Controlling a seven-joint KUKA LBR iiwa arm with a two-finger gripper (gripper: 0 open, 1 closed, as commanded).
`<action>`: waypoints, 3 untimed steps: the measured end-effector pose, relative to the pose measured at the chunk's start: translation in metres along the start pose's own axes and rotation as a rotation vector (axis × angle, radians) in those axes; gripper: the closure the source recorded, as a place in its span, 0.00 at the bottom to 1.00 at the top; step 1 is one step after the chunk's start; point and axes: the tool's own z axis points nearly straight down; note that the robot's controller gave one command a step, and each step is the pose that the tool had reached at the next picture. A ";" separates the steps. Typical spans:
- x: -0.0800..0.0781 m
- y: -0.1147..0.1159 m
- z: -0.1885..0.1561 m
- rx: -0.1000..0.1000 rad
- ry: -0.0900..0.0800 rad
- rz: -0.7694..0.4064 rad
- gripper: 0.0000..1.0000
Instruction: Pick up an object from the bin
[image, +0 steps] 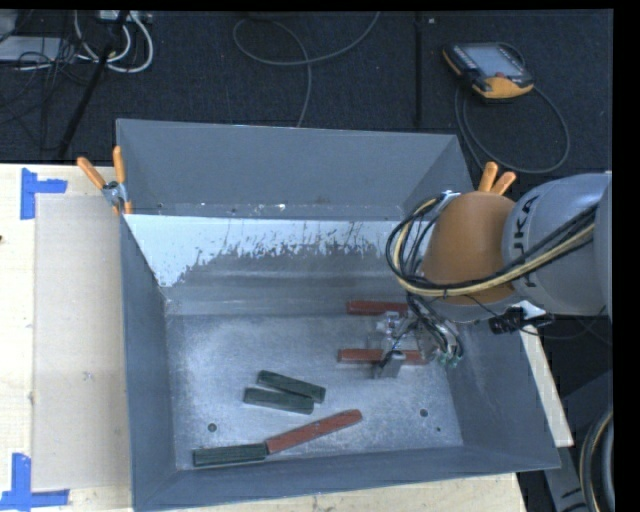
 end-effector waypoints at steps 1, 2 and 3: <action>0.040 -0.008 -0.048 -0.001 0.011 -0.041 1.00; 0.074 -0.016 -0.104 0.001 0.001 -0.070 1.00; 0.058 -0.029 -0.149 -0.001 0.003 -0.247 1.00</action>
Offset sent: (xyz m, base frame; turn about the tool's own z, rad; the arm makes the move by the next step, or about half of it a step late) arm -0.0489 -0.0123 0.1198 -0.0674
